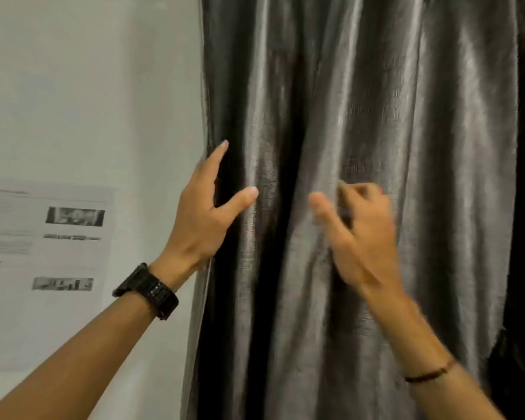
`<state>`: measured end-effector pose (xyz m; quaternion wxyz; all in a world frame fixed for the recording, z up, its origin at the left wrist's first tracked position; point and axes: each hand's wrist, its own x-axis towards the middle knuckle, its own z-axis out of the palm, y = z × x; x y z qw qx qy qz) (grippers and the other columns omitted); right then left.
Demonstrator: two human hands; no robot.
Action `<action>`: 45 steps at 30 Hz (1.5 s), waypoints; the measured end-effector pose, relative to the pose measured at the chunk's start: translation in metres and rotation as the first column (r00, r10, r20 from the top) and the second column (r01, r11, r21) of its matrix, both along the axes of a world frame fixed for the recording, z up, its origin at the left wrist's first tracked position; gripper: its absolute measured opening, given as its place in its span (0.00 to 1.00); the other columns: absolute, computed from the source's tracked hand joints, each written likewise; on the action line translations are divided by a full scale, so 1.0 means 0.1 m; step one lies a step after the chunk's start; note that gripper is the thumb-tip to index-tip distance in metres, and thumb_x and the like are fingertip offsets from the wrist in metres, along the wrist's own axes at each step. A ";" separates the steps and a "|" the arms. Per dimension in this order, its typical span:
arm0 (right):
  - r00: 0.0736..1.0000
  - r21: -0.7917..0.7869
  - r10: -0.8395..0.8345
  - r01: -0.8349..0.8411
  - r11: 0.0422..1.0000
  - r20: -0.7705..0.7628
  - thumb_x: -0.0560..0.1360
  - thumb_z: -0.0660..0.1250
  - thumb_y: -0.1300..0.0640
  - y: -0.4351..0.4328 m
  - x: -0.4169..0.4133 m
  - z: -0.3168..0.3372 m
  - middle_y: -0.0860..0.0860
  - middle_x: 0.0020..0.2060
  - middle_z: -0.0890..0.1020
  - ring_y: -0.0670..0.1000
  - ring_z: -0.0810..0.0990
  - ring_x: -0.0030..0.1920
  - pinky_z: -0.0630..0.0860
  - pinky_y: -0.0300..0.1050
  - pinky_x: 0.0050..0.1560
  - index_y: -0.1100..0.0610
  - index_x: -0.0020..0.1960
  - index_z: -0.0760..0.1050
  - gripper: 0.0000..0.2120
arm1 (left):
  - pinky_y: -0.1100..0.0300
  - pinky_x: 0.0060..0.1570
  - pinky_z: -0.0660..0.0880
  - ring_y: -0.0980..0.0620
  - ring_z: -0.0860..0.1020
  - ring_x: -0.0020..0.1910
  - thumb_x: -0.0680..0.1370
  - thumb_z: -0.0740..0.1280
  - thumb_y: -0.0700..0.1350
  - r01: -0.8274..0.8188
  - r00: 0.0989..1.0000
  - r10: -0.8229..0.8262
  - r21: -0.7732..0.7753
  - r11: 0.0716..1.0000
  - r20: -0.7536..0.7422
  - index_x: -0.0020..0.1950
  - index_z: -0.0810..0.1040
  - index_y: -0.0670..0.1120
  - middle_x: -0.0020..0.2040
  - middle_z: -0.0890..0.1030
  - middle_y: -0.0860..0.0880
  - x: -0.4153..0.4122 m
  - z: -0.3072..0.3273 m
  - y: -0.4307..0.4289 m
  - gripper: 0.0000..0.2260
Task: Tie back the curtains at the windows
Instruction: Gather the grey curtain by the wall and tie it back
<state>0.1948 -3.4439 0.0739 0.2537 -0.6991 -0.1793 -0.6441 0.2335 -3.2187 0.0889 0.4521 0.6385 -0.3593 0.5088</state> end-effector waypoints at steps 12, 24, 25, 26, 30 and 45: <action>0.977 0.149 -0.201 0.210 0.966 -0.073 0.72 0.72 0.52 -1.10 -0.20 0.47 0.50 0.27 0.70 0.53 0.68 0.32 0.60 0.47 0.33 0.58 0.35 0.72 0.15 | 0.80 0.69 0.53 0.68 0.53 0.77 0.77 0.73 0.39 0.034 0.993 -0.034 0.002 0.999 0.113 0.85 0.49 0.55 0.85 0.53 0.57 0.06 0.52 0.01 0.45; 0.986 -0.275 0.141 -0.111 0.955 0.091 0.75 0.66 0.57 1.45 0.11 0.95 0.57 0.34 0.78 0.64 0.79 0.35 0.72 0.54 0.32 0.56 0.34 0.69 0.12 | 0.48 0.82 0.57 0.61 0.58 0.82 0.79 0.68 0.56 0.192 0.979 -0.193 0.015 0.981 0.062 0.85 0.51 0.57 0.84 0.56 0.59 -0.01 0.60 0.63 0.39; 0.987 -0.302 0.119 -0.081 0.950 0.110 0.75 0.67 0.58 1.49 0.13 0.94 0.57 0.34 0.77 0.63 0.79 0.35 0.74 0.55 0.32 0.56 0.35 0.71 0.11 | 0.48 0.82 0.58 0.61 0.59 0.81 0.79 0.68 0.55 0.192 0.980 -0.192 0.007 0.981 0.052 0.85 0.52 0.57 0.84 0.57 0.59 -0.01 0.59 0.67 0.38; 0.989 -0.322 0.114 -0.080 0.943 0.089 0.74 0.68 0.58 1.45 0.12 0.90 0.57 0.36 0.79 0.63 0.80 0.36 0.76 0.56 0.33 0.58 0.38 0.74 0.08 | 0.49 0.81 0.59 0.61 0.60 0.81 0.80 0.68 0.55 0.190 0.981 -0.191 0.005 0.982 0.045 0.85 0.53 0.57 0.84 0.58 0.59 -0.01 0.58 0.71 0.37; 0.993 -0.351 -0.024 0.064 0.934 0.119 0.72 0.67 0.56 0.84 0.01 0.59 0.57 0.40 0.80 0.65 0.79 0.41 0.75 0.55 0.36 0.55 0.41 0.76 0.03 | 0.52 0.82 0.57 0.65 0.58 0.80 0.80 0.67 0.58 0.128 0.992 -0.128 0.042 0.991 -0.013 0.84 0.58 0.58 0.83 0.60 0.61 -0.04 0.54 0.69 0.34; 0.937 0.168 -0.202 0.257 0.952 -0.286 0.66 0.66 0.32 -0.40 -0.46 -0.34 0.53 0.55 0.72 0.61 0.73 0.59 0.72 0.66 0.60 0.56 0.58 0.80 0.32 | 0.45 0.59 0.80 0.43 0.79 0.59 0.66 0.72 0.71 -0.422 0.903 0.428 0.117 0.899 -0.033 0.52 0.74 0.55 0.74 0.71 0.43 -0.28 -0.04 0.09 0.25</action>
